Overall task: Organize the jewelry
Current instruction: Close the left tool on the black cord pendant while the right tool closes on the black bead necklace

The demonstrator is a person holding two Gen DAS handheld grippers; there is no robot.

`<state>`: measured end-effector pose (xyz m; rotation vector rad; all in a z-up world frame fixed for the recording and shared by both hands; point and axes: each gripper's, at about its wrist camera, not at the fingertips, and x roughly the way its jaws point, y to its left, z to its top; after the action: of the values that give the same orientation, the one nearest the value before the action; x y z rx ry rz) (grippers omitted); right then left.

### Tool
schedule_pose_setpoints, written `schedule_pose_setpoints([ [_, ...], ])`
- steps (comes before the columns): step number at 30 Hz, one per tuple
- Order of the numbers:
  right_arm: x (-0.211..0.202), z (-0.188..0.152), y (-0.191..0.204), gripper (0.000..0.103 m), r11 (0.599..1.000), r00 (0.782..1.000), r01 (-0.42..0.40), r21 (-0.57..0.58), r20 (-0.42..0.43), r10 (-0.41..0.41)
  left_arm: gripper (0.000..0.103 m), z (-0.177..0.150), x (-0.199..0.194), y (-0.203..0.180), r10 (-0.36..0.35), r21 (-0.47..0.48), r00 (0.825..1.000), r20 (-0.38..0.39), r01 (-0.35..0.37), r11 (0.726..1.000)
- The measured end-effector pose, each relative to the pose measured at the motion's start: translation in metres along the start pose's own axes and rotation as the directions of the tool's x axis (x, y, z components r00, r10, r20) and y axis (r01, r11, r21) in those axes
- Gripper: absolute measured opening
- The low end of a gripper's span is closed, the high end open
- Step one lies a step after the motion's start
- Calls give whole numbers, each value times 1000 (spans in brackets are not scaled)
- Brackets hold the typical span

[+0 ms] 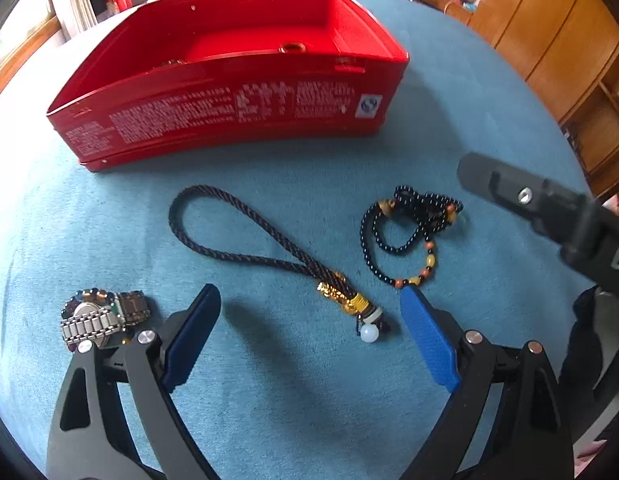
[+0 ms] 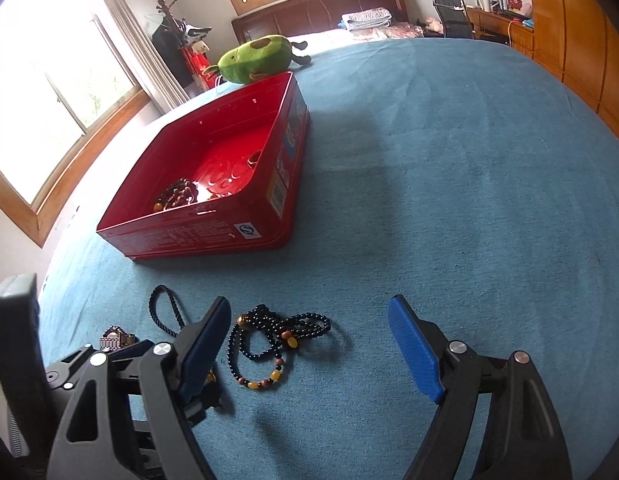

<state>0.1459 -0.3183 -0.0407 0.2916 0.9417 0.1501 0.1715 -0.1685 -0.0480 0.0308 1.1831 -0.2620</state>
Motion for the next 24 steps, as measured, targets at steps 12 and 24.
schedule_pose_setpoints([
  [12,17,-2,4,81,1000,999,4,-9,-48,-4,56,1,2,10,1,21,1000,-4,-1,1000],
  [24,41,-12,24,69,998,991,-27,-64,-135,18,23,3,-4,32,-107,8,994,-5,107,994],
])
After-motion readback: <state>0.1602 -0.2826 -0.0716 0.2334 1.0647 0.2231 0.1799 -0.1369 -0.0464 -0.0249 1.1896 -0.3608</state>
